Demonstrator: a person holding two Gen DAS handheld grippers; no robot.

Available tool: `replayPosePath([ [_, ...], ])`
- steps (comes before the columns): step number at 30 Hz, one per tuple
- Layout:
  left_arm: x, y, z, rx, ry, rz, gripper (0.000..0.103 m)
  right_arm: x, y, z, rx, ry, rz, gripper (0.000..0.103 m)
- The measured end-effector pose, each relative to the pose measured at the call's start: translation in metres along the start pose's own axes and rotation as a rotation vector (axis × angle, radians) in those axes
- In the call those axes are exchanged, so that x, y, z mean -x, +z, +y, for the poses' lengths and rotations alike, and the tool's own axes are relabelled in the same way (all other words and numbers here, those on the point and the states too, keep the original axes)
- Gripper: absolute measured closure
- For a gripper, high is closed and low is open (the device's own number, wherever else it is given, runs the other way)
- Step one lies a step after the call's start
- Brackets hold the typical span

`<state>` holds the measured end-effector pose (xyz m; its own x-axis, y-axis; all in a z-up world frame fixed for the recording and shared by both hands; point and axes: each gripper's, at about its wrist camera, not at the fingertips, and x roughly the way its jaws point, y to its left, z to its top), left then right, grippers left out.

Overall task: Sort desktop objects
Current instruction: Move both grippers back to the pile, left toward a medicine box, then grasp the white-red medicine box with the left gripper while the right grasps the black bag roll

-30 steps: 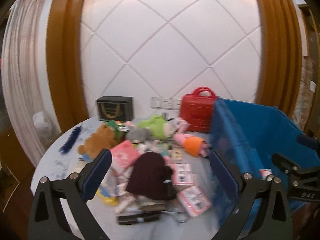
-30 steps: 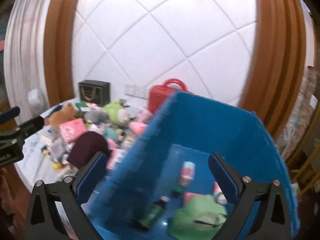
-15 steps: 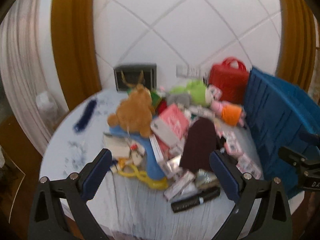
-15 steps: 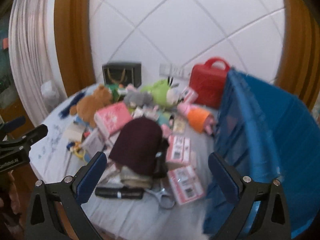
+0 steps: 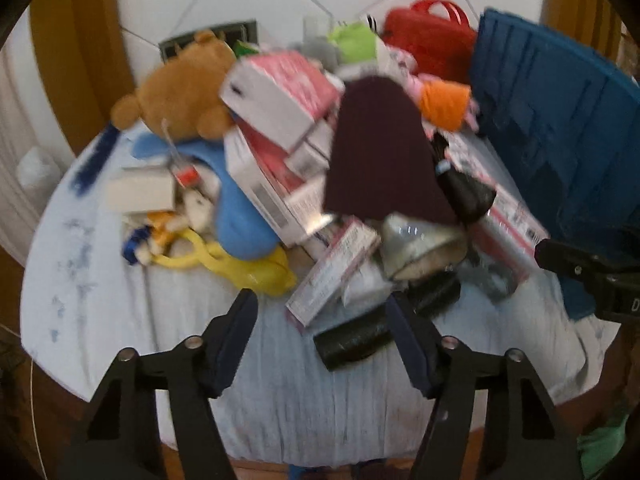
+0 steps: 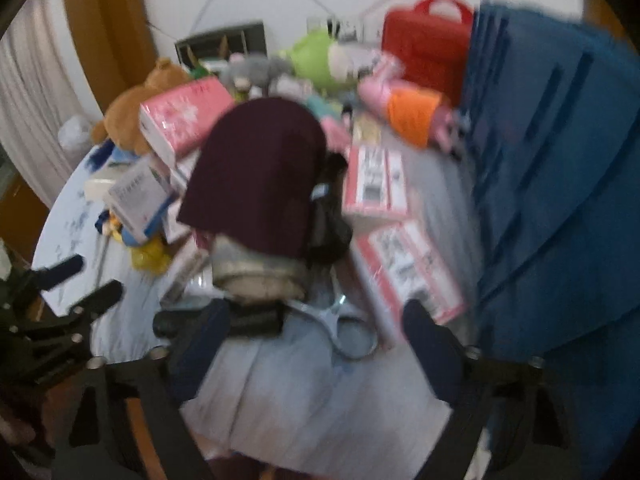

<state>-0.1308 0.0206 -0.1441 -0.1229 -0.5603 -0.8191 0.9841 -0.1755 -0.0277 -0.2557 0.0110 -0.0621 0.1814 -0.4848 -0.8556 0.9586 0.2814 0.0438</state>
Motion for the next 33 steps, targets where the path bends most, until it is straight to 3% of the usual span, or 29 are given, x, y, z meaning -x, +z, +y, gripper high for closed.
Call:
replayPosePath([
  [8,-0.054,0.008,0.001,-0.161,-0.113,0.069,0.037,-0.03,-0.02,0.01,-0.126,-0.049,0.084,0.021],
  [12,-0.089,0.012,0.001,-0.284,-0.169,0.139,0.061,-0.037,-0.032,0.021,-0.241,-0.112,0.106,0.03],
  [15,-0.097,0.015,0.012,-0.33,-0.256,0.16,0.063,-0.047,-0.04,0.034,-0.345,-0.118,0.129,0.031],
  [22,-0.097,0.007,0.021,-0.448,-0.304,0.155,0.066,-0.08,-0.04,0.071,-0.525,-0.106,0.157,0.031],
  [30,-0.103,-0.002,0.012,-0.48,-0.318,0.162,0.066,-0.114,-0.033,0.077,-0.602,-0.1,0.174,0.031],
  [33,-0.109,-0.004,0.015,-0.415,-0.353,0.212,0.072,-0.11,-0.031,0.079,-0.565,-0.107,0.183,0.051],
])
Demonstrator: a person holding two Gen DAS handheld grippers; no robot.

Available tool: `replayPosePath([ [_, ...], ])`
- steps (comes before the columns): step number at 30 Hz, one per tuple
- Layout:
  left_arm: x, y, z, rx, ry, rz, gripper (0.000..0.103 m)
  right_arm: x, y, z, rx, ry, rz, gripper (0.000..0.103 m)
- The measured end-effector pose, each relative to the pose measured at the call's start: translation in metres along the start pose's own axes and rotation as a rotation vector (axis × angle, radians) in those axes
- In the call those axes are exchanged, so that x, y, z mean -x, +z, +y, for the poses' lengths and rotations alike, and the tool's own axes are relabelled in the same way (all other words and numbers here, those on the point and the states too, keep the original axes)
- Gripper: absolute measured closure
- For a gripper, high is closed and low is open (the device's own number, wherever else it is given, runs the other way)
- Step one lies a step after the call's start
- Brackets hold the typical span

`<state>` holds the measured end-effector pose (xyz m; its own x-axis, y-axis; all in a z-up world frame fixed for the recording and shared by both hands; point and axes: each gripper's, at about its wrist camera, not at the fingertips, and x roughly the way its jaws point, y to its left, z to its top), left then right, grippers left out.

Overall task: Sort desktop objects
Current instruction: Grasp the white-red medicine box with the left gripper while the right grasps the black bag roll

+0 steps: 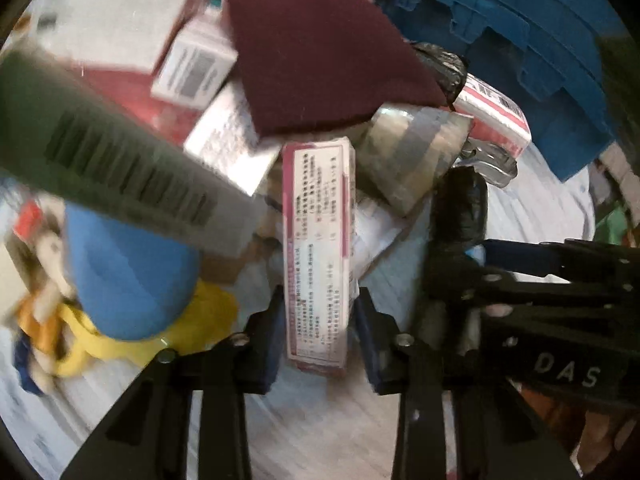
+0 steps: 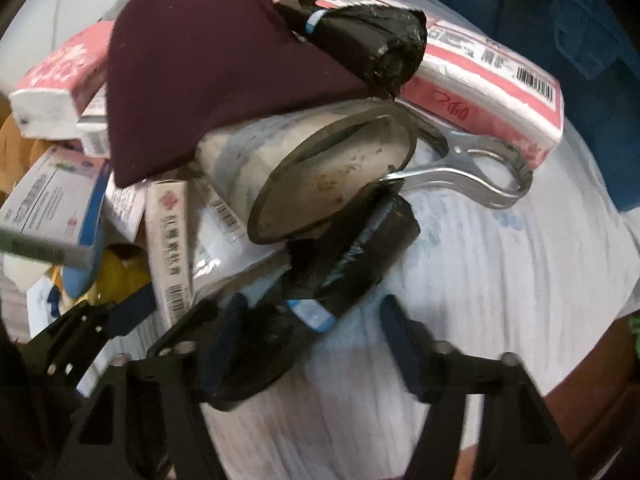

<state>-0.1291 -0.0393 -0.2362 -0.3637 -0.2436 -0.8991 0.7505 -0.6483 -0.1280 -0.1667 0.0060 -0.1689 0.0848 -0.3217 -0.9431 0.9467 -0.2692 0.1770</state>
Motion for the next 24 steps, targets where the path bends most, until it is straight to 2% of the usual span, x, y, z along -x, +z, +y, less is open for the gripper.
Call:
replayPosePath([
  [2,-0.002,-0.003,0.0,0.016,-0.01,0.012,0.073,0.005,-0.001,-0.001,0.048,-0.061,0.004,0.06],
  [7,0.0,-0.01,-0.002,0.054,-0.038,0.028,0.073,0.007,-0.004,-0.027,0.063,-0.136,0.038,0.061],
  [14,0.01,0.008,0.014,0.125,-0.018,-0.043,0.073,0.004,-0.004,-0.043,0.065,-0.086,0.034,0.06],
  [18,0.0,0.011,0.009,0.154,0.016,-0.034,0.073,0.006,-0.002,-0.048,0.077,-0.05,0.009,0.059],
  [22,-0.01,-0.004,-0.001,0.151,0.067,-0.022,0.073,0.006,0.0,-0.048,0.102,-0.036,-0.013,0.056],
  [24,-0.011,-0.005,-0.007,0.135,0.104,-0.024,0.073,0.007,0.0,-0.047,0.106,-0.029,-0.028,0.05],
])
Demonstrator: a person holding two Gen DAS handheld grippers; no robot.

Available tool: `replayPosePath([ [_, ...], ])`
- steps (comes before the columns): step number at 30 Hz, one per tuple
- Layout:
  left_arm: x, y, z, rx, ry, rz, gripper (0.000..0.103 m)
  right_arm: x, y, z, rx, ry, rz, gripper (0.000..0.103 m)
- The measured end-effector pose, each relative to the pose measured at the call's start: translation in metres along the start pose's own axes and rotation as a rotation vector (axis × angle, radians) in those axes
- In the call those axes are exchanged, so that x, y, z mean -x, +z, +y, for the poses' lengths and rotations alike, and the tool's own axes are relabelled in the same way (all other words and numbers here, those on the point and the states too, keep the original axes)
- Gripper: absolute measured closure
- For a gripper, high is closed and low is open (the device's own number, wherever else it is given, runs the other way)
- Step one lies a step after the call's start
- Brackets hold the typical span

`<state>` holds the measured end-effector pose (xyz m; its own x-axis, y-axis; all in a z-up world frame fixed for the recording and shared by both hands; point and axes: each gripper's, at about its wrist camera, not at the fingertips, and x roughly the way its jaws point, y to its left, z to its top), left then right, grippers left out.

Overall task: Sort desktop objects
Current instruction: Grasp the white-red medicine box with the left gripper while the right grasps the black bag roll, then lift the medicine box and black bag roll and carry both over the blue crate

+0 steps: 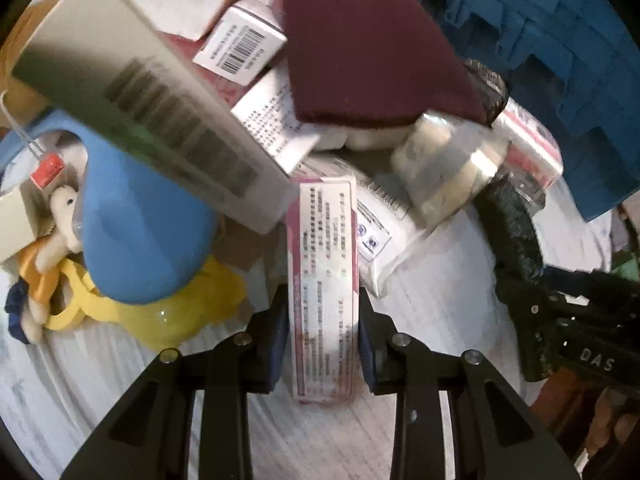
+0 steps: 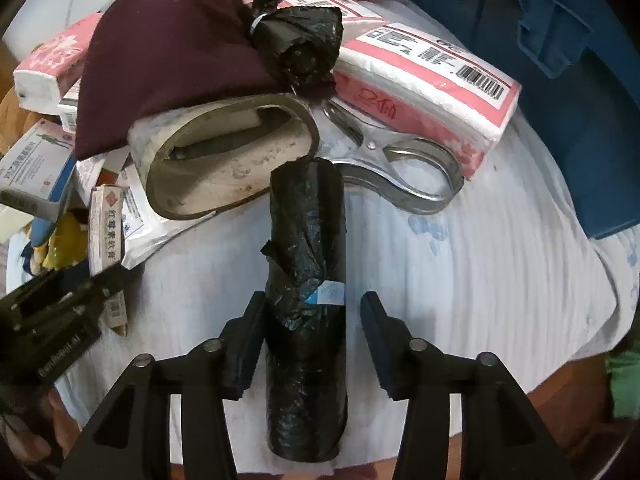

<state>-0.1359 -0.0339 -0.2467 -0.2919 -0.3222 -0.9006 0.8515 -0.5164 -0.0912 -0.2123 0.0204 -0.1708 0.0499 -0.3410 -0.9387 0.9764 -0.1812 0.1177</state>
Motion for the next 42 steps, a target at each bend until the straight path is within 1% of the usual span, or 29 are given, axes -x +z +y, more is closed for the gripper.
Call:
replayPosePath([
  [2,0.0,-0.001,-0.003,-0.001,0.024,0.003,0.073,-0.001,0.0,0.004,0.015,0.01,-0.008,0.037],
  [4,0.0,-0.002,-0.006,0.0,0.042,0.002,0.073,-0.003,0.0,0.013,0.049,-0.012,-0.008,0.034],
  [5,0.0,-0.003,-0.007,0.0,0.048,-0.001,0.073,-0.003,-0.001,0.017,0.062,-0.032,-0.013,0.035],
  [6,0.001,-0.005,-0.009,-0.006,0.056,-0.005,0.075,-0.004,-0.002,0.02,0.069,-0.051,-0.021,0.036],
  [7,0.002,-0.007,-0.01,-0.015,0.064,-0.006,0.075,-0.004,-0.003,0.022,0.075,-0.07,-0.03,0.04],
  [8,0.003,-0.008,-0.011,-0.013,0.061,-0.001,0.075,-0.003,-0.004,0.025,0.086,-0.097,-0.038,0.047],
  [9,0.003,-0.009,-0.011,-0.008,0.056,0.003,0.075,-0.002,-0.004,0.025,0.093,-0.104,-0.048,0.053],
  [10,0.004,-0.01,-0.011,-0.006,0.052,0.007,0.075,0.0,-0.005,0.024,0.091,-0.107,-0.054,0.068],
  [13,0.013,-0.013,-0.015,-0.011,0.058,0.0,0.075,0.003,-0.004,0.02,0.079,-0.084,-0.052,0.068],
  [16,0.032,-0.014,-0.02,-0.011,0.057,-0.035,0.075,0.011,-0.006,0.017,0.061,-0.039,-0.051,0.068],
  [19,0.053,-0.012,-0.026,-0.014,0.052,-0.075,0.075,0.027,-0.007,0.02,0.07,-0.018,-0.078,0.068],
  [22,0.075,-0.007,-0.033,-0.021,0.058,-0.121,0.075,0.052,-0.001,0.024,0.087,-0.001,-0.126,0.068],
  [23,0.085,-0.01,-0.027,-0.021,0.058,-0.133,0.075,0.061,0.002,0.025,0.091,0.004,-0.143,0.068],
  [24,0.096,-0.008,-0.03,-0.022,0.063,-0.154,0.075,0.074,0.006,0.027,0.099,0.012,-0.171,0.068],
  [25,0.106,-0.006,-0.033,-0.022,0.073,-0.178,0.075,0.083,0.005,0.028,0.106,0.016,-0.191,0.068],
  [26,0.113,0.0,-0.037,-0.021,0.076,-0.193,0.075,0.086,-0.003,0.029,0.116,0.02,-0.212,0.068],
  [27,0.124,0.002,-0.033,-0.018,0.079,-0.215,0.075,0.1,0.0,0.032,0.133,0.025,-0.242,0.068],
  [28,0.136,0.006,-0.036,-0.013,0.085,-0.241,0.075,0.113,0.007,0.022,0.145,0.028,-0.262,0.068],
  [29,0.135,0.011,-0.048,-0.012,0.088,-0.256,0.075,0.124,0.008,0.024,0.158,0.032,-0.283,0.068],
  [31,0.154,0.017,-0.054,-0.008,0.104,-0.304,0.075,0.145,0.012,0.024,0.182,0.048,-0.333,0.068],
  [32,0.158,0.025,-0.064,-0.006,0.11,-0.323,0.075,0.153,0.008,0.019,0.194,0.056,-0.356,0.068],
  [37,0.189,0.034,-0.091,0.019,0.145,-0.397,0.075,0.196,0.015,0.017,0.26,0.086,-0.475,0.068],
  [42,0.212,0.042,-0.112,0.063,0.177,-0.468,0.075,0.239,0.02,0.01,0.335,0.096,-0.564,0.068],
])
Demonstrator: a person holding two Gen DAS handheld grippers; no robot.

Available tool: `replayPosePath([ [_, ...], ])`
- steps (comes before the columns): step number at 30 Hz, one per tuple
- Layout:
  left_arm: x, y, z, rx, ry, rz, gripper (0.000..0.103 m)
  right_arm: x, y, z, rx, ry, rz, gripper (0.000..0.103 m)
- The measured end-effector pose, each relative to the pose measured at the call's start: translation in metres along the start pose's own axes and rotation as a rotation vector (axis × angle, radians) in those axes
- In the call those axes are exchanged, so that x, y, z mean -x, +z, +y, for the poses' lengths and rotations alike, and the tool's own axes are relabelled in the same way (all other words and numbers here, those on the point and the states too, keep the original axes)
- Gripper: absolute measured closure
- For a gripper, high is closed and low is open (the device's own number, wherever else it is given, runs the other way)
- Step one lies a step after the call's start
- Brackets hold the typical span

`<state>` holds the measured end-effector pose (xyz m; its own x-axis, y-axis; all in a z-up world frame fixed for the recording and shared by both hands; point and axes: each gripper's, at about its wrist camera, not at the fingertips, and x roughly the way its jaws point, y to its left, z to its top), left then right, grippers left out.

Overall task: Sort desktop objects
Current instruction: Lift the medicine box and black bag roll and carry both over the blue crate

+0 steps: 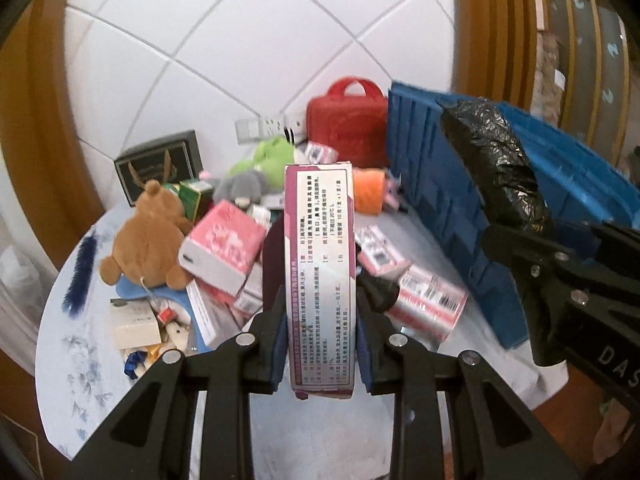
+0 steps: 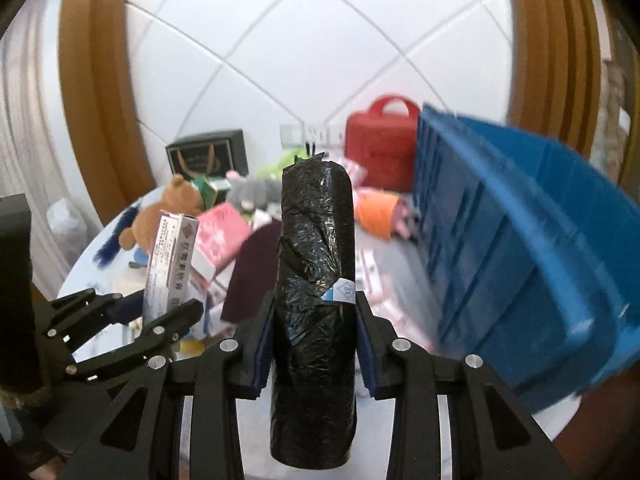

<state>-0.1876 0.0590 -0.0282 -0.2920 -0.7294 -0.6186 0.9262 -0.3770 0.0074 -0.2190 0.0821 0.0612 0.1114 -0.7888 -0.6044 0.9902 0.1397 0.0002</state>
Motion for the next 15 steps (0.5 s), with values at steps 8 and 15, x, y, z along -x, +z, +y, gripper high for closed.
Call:
replayPosePath([
  [8,0.007,0.035,-0.016,-0.006,0.015,-0.066,0.075,0.023,0.026,-0.017,0.04,-0.003,-0.074,0.068],
  [15,-0.005,0.089,-0.051,-0.044,-0.057,-0.133,0.075,0.033,0.064,-0.049,0.014,-0.076,-0.123,0.068],
])
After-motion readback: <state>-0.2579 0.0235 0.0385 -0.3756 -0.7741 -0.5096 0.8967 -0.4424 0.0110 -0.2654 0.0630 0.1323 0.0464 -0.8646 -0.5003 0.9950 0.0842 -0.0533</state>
